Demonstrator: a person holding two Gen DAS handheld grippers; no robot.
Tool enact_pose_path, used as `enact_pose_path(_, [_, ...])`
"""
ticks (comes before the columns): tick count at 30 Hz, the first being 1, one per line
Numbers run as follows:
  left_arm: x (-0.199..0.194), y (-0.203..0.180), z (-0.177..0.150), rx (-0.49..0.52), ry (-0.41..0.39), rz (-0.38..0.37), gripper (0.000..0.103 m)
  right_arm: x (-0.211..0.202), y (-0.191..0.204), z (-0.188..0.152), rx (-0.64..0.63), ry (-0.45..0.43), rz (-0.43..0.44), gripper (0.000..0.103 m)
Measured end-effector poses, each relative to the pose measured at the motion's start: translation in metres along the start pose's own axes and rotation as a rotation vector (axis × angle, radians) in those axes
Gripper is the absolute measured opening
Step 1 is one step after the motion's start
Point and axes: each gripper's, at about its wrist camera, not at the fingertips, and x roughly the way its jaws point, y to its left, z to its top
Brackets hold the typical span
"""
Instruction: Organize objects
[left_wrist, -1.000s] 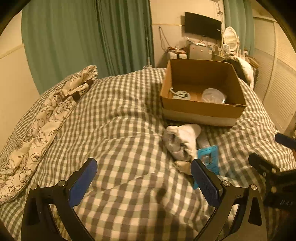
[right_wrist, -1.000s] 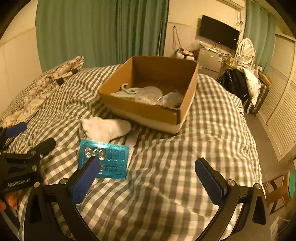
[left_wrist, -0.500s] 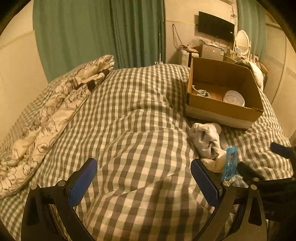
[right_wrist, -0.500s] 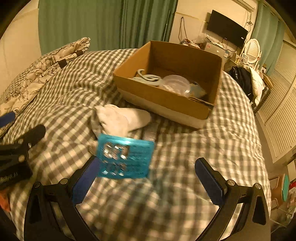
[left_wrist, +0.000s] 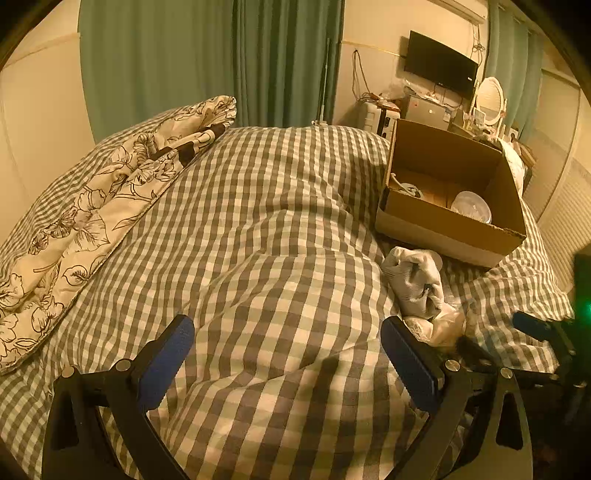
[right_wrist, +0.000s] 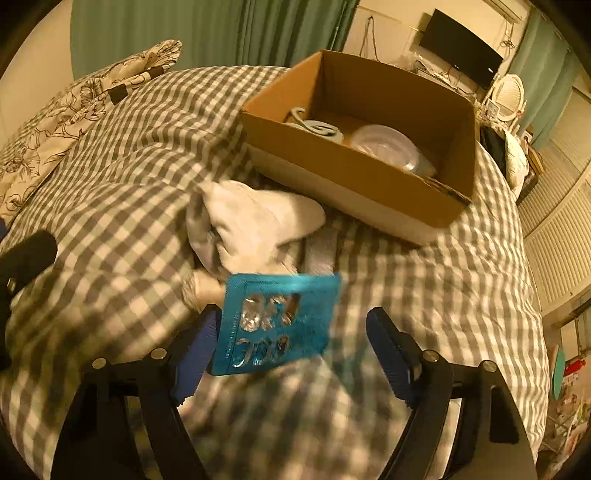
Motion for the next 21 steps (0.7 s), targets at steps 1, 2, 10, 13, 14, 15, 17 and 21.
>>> enact_pose_path(1, [0.000, -0.001, 0.000, 0.003, 0.000, 0.001, 0.103, -0.004, -0.005, -0.003, 0.006, 0.002, -0.004, 0.079])
enact_pose_path(2, [0.000, -0.002, -0.001, 0.009, 0.000, 0.004, 0.103, -0.008, -0.011, -0.007, 0.013, 0.003, -0.010, 0.077])
enact_pose_path(10, [-0.002, -0.020, -0.004, 0.079, -0.005, 0.013, 0.103, 0.000, -0.029, -0.024, 0.047, 0.077, 0.000, 0.039])
enact_pose_path(13, [-0.002, -0.028, -0.006, 0.103, 0.000, 0.005, 0.103, 0.007, -0.028, -0.022, 0.041, 0.083, 0.023, 0.012])
enact_pose_path(14, [-0.002, -0.030, -0.006, 0.109, 0.002, 0.000, 0.103, 0.006, -0.029, -0.022, 0.048, 0.078, 0.032, 0.009])
enact_pose_path(15, [-0.002, -0.034, -0.007, 0.115, 0.004, -0.005, 0.103, 0.003, -0.033, -0.023, 0.056, 0.065, 0.045, 0.008])
enact_pose_path(17, [-0.002, -0.044, -0.007, 0.131, 0.009, -0.020, 0.103, -0.007, -0.040, -0.022, 0.061, 0.030, 0.053, 0.008])
enact_pose_path(21, [0.002, -0.068, -0.007, 0.167, 0.025, -0.077, 0.103, -0.036, -0.061, -0.016, 0.070, -0.067, 0.050, 0.008])
